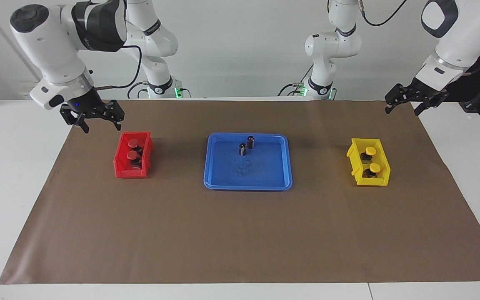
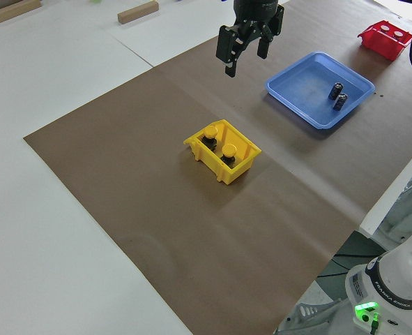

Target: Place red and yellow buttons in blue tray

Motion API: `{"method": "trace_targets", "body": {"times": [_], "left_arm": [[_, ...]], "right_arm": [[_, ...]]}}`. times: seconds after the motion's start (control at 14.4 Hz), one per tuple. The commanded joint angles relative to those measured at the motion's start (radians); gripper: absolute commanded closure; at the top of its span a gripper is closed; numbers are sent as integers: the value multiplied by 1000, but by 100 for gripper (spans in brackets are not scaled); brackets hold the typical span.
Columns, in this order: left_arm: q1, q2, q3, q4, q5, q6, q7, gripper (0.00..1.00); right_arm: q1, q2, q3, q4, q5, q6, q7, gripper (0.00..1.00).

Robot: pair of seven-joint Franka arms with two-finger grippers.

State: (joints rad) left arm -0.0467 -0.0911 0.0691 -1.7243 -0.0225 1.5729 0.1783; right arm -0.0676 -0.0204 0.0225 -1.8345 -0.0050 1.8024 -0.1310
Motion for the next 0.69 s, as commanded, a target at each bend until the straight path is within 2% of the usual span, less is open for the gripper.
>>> {"method": "trace_targets", "body": {"times": [0.0,0.14,0.28,0.49,0.62], "left_arm": [[1,-39,3,-64,19,16,7,0],[27,-73,1,-142,19,117,7,0],[37,-107,3,-240,19,223,7,0],[37,-72,1,-265,19,254,1,0],[27,-72,0,-322,19,294,-22,4]], "right_arm": [[-6,22,4,-99,11,133,1,2],[11,22,4,-173,11,219,1,7],[9,23,4,-193,11,232,-7,14],[12,10,4,-242,11,261,-27,26],[9,-4,4,-296,13,313,-27,27]]}}
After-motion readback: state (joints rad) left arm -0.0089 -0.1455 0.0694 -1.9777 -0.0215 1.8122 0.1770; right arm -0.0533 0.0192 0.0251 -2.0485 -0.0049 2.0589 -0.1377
